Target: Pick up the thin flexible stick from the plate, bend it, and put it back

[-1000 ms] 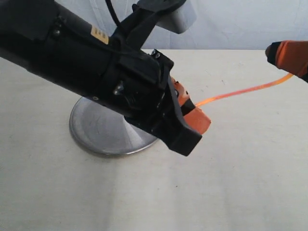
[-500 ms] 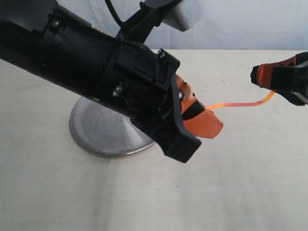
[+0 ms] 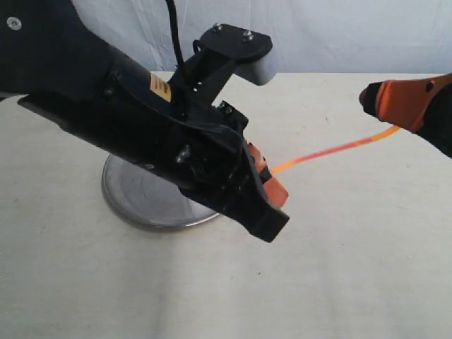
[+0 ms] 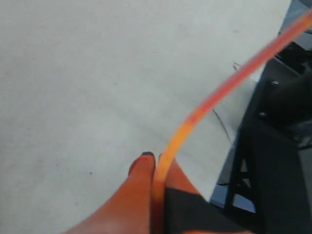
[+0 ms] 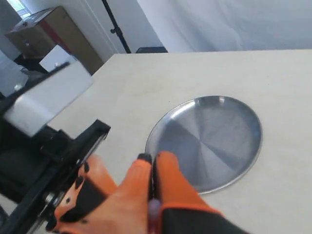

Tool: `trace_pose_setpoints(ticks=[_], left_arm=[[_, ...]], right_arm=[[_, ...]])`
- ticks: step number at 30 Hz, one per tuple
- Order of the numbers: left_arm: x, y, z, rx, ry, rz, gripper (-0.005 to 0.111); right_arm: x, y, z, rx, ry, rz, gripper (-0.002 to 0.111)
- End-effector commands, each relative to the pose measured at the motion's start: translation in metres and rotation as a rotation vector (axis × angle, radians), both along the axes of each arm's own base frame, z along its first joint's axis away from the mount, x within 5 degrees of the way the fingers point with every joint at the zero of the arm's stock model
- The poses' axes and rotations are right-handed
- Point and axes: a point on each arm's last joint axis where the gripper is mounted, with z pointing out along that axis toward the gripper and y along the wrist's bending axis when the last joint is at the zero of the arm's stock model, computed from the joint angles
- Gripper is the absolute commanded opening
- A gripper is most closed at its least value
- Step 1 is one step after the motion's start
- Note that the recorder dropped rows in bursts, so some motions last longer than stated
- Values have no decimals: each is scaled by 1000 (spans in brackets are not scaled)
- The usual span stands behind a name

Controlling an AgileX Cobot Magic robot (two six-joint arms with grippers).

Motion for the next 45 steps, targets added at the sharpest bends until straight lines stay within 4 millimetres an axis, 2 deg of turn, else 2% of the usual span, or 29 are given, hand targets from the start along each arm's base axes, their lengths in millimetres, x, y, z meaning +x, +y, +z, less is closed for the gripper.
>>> trace_pose_setpoints(ticks=[1, 3, 6, 12, 14, 21, 25, 31, 37, 42, 45], left_arm=[[-17, 1, -9, -6, 133, -199, 0], [-21, -2, -4, -66, 154, -244, 0], [-17, -5, -2, -105, 140, -194, 0], [3, -10, 1, -169, 28, -4, 0], [7, -11, -1, -167, 18, 19, 0], [17, -24, -34, -87, 111, 48, 0], [17, -28, -36, -113, 148, 57, 0], [20, -33, -25, -182, 135, 61, 0], [12, -38, -6, -334, 172, -9, 0], [8, -35, 10, -400, 144, -22, 0], [4, -30, 21, -436, 137, -16, 0]], right_arm=[[9, -14, 17, -33, -206, -168, 0], [14, -16, 19, -26, -228, -204, 0], [21, -13, 15, 26, -172, -202, 0], [12, 0, 7, 78, -25, -57, 0], [7, 2, 9, 107, -24, -27, 0], [-8, 11, 21, 230, -55, 112, 0], [-10, 13, 17, 189, -38, 148, 0], [-3, 14, 12, 160, -11, 150, 0], [19, 17, -7, 45, 65, 135, 0], [32, 17, -14, 15, 83, 94, 0], [37, 14, -20, -73, 69, 79, 0]])
